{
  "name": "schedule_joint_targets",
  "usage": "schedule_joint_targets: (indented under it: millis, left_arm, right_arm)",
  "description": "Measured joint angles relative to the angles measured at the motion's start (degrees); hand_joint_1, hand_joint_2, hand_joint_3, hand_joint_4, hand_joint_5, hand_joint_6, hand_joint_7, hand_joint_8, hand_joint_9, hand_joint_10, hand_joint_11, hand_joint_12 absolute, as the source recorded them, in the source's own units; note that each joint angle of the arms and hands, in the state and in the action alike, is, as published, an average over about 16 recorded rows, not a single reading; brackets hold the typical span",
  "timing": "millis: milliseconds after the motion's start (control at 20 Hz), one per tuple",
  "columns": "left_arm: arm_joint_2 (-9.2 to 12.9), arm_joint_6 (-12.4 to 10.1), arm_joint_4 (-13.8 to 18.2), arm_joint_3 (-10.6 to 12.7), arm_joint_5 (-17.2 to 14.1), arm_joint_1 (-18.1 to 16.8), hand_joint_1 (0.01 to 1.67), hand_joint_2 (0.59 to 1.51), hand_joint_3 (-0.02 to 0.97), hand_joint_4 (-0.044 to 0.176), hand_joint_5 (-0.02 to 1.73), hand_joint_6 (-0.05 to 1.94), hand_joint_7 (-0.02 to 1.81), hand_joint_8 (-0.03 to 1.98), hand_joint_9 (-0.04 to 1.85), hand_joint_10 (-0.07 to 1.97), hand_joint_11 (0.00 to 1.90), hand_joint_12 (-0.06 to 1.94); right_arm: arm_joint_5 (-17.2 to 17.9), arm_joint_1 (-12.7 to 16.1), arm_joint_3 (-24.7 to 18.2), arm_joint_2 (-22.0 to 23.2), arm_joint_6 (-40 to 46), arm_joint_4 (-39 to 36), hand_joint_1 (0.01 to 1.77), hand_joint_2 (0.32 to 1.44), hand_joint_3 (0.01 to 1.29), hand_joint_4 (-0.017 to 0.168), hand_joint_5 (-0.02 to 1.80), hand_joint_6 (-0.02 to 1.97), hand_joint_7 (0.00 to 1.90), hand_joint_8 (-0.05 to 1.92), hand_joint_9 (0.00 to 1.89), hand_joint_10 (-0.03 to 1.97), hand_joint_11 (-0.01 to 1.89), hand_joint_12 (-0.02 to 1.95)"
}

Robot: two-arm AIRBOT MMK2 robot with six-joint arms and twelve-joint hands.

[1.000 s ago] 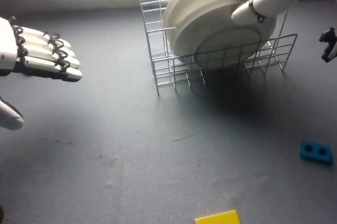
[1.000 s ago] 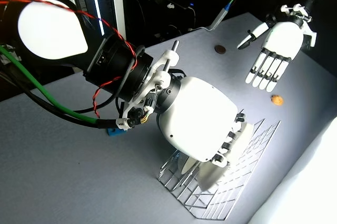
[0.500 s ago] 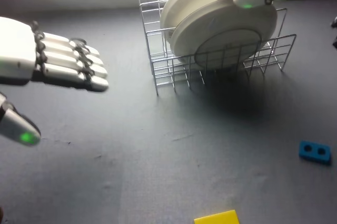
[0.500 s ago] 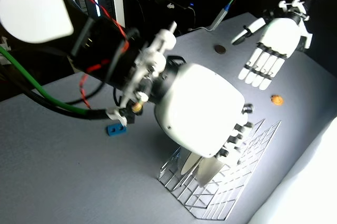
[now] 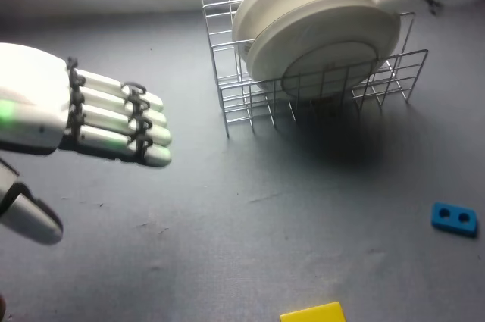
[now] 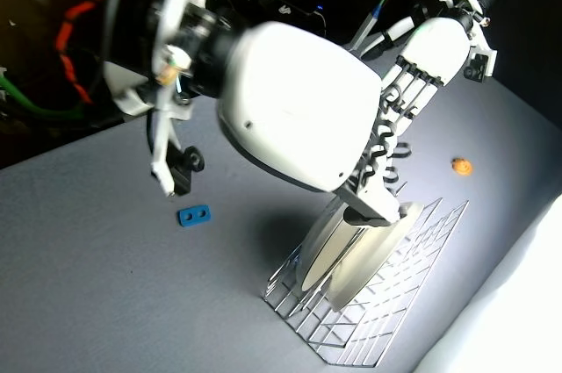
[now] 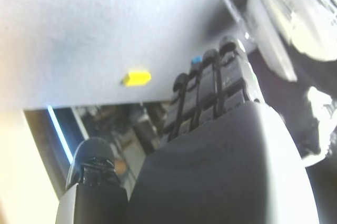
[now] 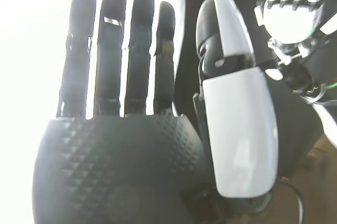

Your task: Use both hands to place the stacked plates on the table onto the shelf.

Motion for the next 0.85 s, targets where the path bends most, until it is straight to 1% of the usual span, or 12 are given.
schedule_joint_targets:
  millis: [100,150,250,300,400,500,550,700,850]
  left_arm:
    - [0.21,0.31,0.42,-0.61,0.50,-0.15,0.02,1.182,0.004,0.001,0.09,0.02,0.10,0.00,0.08,0.02,0.04,0.08]
    - [0.29,0.43,0.59,-0.88,0.75,-0.21,0.02,1.187,0.004,0.001,0.13,0.02,0.14,0.00,0.12,0.02,0.05,0.15]
    - [0.46,0.66,0.89,-1.52,1.15,-0.36,0.02,1.202,0.004,0.001,0.23,0.02,0.26,0.01,0.22,0.06,0.07,0.31]
    - [0.56,0.75,0.99,-1.85,1.27,-0.45,0.03,1.208,0.004,0.001,0.29,0.05,0.33,0.04,0.27,0.11,0.09,0.41]
    - [0.77,0.82,1.06,-2.40,1.44,-0.62,0.04,1.218,0.004,0.001,0.42,0.19,0.47,0.18,0.37,0.30,0.16,0.64]
    - [1.00,0.83,1.06,-2.83,1.63,-0.80,0.06,1.227,0.004,0.000,0.54,0.41,0.60,0.41,0.49,0.54,0.25,0.87]
    - [1.08,0.84,1.05,-2.99,1.71,-0.87,0.07,1.231,0.005,0.000,0.59,0.48,0.66,0.49,0.54,0.62,0.29,0.96]
    - [1.25,0.84,1.04,-3.39,1.87,-0.98,0.08,1.243,0.005,-0.001,0.73,0.59,0.82,0.61,0.67,0.76,0.36,1.19]
    - [1.45,0.84,1.03,-4.00,1.99,-1.14,0.09,1.259,0.005,-0.002,0.89,0.78,1.00,0.80,0.82,0.99,0.44,1.52]
  right_arm:
    - [1.71,-0.74,-1.70,2.54,-2.37,-0.11,0.92,1.11,0.01,0.000,0.83,0.11,0.96,0.03,0.86,0.26,0.44,1.31]
    - [2.58,-1.16,-2.50,3.82,-3.35,-0.17,0.89,1.12,0.01,0.000,0.84,0.11,0.97,0.03,0.86,0.28,0.45,1.32]
    - [4.21,-2.00,-4.01,6.27,-5.00,-0.30,0.82,1.12,0.01,0.000,0.87,0.12,0.98,0.05,0.85,0.37,0.45,1.36]
    - [4.87,-2.42,-4.71,7.41,-5.66,-0.36,0.78,1.13,0.01,0.000,0.86,0.17,0.98,0.10,0.84,0.46,0.46,1.39]
    - [5.85,-3.23,-5.99,9.43,-6.66,-0.46,0.70,1.14,0.01,0.001,0.85,0.36,0.96,0.30,0.82,0.66,0.47,1.47]
    - [6.54,-3.87,-7.02,11.11,-7.29,-0.53,0.61,1.15,0.01,0.002,0.85,0.57,0.96,0.52,0.83,0.87,0.53,1.55]
    - [6.78,-4.11,-7.38,11.74,-7.43,-0.55,0.57,1.15,0.01,0.002,0.86,0.65,0.96,0.60,0.84,0.94,0.55,1.57]
    - [7.22,-4.60,-8.10,13.16,-7.62,-0.62,0.49,1.16,0.01,0.001,0.86,0.78,0.96,0.74,0.83,1.11,0.57,1.64]
    - [7.53,-4.94,-8.71,14.21,-7.88,-0.67,0.42,1.17,0.01,0.001,0.84,0.99,0.94,0.96,0.81,1.38,0.62,1.74]
